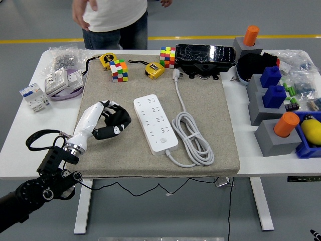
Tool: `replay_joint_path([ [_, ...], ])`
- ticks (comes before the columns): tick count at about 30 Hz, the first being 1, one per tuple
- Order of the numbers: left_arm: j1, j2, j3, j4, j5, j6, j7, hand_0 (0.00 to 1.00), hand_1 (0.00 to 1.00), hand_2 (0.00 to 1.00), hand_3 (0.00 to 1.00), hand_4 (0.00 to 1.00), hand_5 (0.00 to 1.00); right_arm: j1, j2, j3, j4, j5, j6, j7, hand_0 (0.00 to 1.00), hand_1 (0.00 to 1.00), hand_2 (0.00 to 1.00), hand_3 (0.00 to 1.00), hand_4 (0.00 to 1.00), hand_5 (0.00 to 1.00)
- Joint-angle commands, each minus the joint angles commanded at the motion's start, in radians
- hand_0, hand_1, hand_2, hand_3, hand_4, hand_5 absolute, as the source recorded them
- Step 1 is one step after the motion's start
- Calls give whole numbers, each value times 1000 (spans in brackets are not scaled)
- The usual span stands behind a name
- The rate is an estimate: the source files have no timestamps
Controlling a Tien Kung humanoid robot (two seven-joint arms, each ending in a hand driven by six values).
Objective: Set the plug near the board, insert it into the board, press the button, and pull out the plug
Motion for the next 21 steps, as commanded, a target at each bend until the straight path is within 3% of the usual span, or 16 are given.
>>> replay_joint_path([
  [3,3,-1,-1,0,12,-5,14,613,612,556,561,835,2,-1,2,5,0,-1,0,0,528,624,603,545,882,405],
  [4,5,-1,0,0,18,-7,22,701,713,684,652,908,2,-2,3,6,0,-1,0,0,528,624,603,546,882,404],
  [9,16,-1,-8,2,41,-11,39,701,713,684,652,908,2,-4,7,12,-2,-2,0,-1,528,624,603,546,882,404],
  [10,19,0,-11,1,44,-11,39,719,748,760,763,948,30,-5,7,13,-2,-3,1,-1,528,624,603,546,882,404],
  [14,29,5,-34,-15,59,-11,38,719,748,760,763,948,30,-5,7,16,-1,-4,0,-1,528,624,603,546,882,404],
  [18,54,20,-90,-71,62,-12,25,723,755,788,788,970,53,-2,4,19,1,-6,-1,0,528,624,603,546,883,404],
  [21,80,32,-161,-143,-25,-44,-29,723,755,788,788,970,53,-2,6,21,-1,-7,0,-1,528,624,603,546,883,404],
])
